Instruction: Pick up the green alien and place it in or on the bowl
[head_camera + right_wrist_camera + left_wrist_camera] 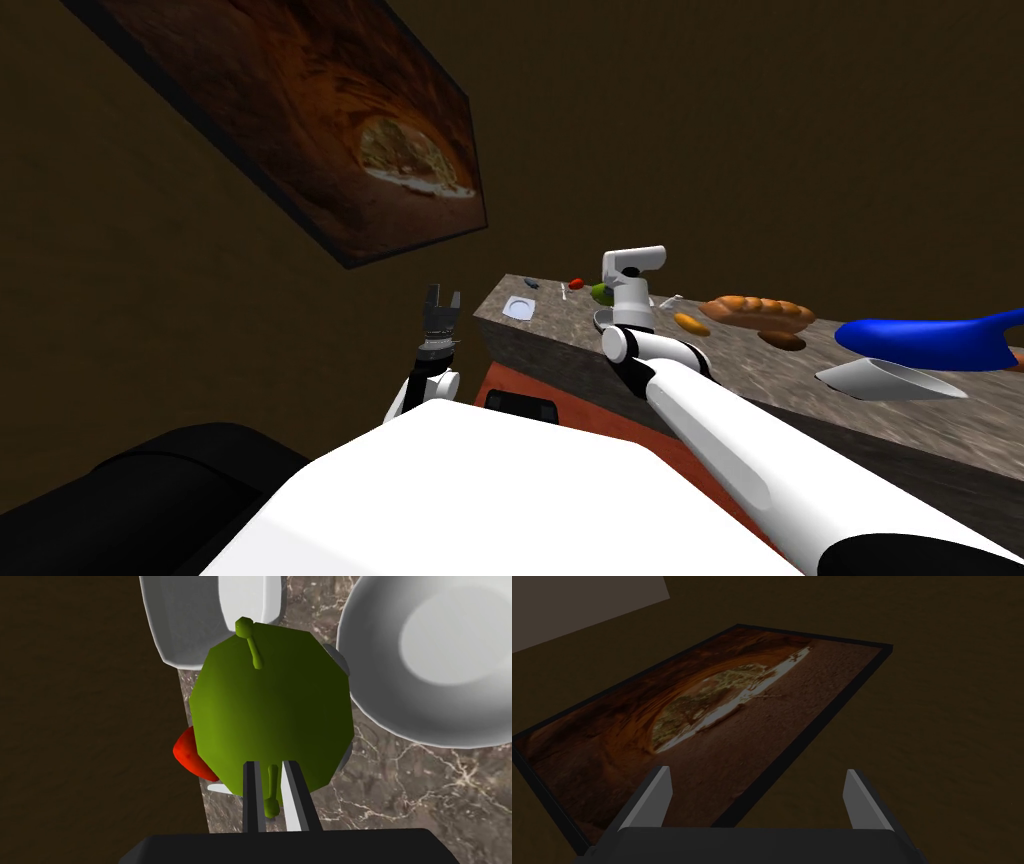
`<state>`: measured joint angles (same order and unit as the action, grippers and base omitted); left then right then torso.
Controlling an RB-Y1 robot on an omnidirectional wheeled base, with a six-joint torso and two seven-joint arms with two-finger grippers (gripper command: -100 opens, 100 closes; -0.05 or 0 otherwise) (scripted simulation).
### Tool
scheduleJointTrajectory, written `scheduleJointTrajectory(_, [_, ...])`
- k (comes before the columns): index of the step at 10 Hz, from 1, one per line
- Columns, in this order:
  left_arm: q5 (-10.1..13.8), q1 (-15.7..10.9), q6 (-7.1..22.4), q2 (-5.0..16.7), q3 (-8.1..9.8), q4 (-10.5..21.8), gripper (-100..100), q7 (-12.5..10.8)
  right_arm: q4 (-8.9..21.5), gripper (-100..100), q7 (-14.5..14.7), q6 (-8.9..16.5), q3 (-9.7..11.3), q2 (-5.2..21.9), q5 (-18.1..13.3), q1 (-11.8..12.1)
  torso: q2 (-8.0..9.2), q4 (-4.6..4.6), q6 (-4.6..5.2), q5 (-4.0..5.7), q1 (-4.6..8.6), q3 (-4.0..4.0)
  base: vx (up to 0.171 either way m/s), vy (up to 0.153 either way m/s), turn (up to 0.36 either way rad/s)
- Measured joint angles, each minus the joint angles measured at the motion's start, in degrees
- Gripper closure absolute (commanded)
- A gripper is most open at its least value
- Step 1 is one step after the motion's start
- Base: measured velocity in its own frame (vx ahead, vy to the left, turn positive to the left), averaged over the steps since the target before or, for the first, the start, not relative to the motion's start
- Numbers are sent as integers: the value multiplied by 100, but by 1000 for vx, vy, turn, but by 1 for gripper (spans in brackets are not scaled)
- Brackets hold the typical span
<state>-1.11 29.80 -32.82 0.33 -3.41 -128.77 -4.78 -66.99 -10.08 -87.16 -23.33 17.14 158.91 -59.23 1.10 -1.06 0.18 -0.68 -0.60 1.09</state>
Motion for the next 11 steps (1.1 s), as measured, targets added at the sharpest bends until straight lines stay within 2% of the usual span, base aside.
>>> scheduleJointTrajectory(1, [0,0,0,0,0,0,0,0,106,100,35,30,-35,109,102,-123,5,-4,0,-3,-3,4,-19,16,-115])
scheduleJointTrajectory(2, [0,0,0,0,0,0,0,0,52,100,92,-55,-65,183,209,-200,14,-8,2,-5,-5,11,-14,-2,-68])
scheduleJointTrajectory(5, [0,0,0,0,0,0,0,0,186,100,171,-417,-131,388,455,-471,23,-14,2,-7,-7,19,-12,-7,-56])
scheduleJointTrajectory(7, [0,0,0,0,0,0,0,0,199,100,198,-645,-150,442,516,-529,21,-17,-7,-13,-18,19,-2,1,-8])
scheduleJointTrajectory(9, [0,0,0,0,0,0,0,0,186,100,233,-981,-174,492,594,-578,28,-21,-4,-15,-17,25,-6,-7,-21])
scheduleJointTrajectory(11, [0,0,0,0,0,0,0,0,220,100,229,-1179,-175,506,613,-613,29,-27,-7,-21,-29,29,1,11,-6])
